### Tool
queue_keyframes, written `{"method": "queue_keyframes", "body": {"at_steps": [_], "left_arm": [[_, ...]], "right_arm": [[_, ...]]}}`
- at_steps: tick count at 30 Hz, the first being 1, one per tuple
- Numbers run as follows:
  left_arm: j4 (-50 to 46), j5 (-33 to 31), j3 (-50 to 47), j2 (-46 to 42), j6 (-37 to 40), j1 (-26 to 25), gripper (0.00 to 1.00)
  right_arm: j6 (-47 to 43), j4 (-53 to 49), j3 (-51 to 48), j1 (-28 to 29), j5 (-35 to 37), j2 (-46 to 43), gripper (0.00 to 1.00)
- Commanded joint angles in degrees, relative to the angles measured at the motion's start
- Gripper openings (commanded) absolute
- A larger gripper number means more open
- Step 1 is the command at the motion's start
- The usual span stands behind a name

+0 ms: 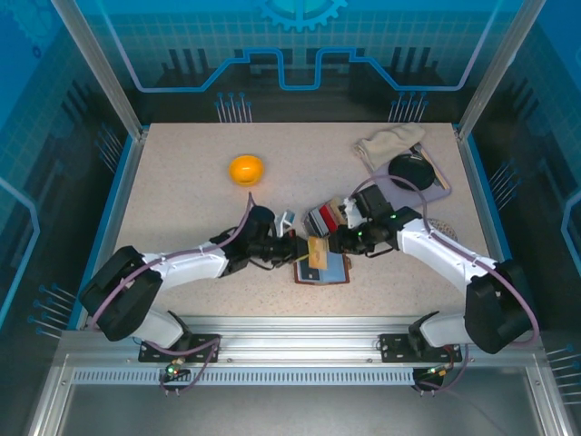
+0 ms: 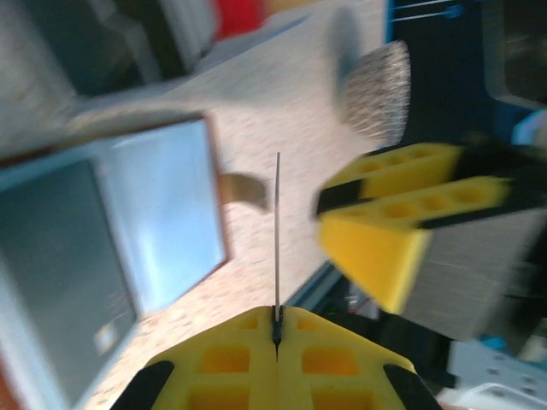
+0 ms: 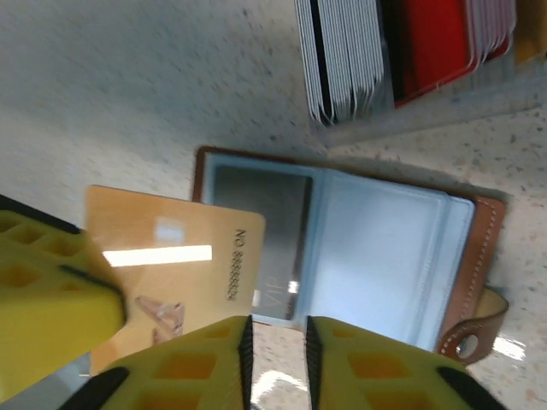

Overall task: Put the credit cards into the card holder
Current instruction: Insert the credit card into the card slot.

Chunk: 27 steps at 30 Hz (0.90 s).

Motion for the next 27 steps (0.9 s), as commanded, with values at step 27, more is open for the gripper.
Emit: {"method": "queue_keyframes", "body": {"at_steps": [27], "left_arm": [[9.71, -10.68, -6.86, 5.95, 3.44, -4.88, 0.00]], "right_arm": [[-2.27, 5.57, -8.15, 1.35, 15.19, 8.93, 0.62]]}}
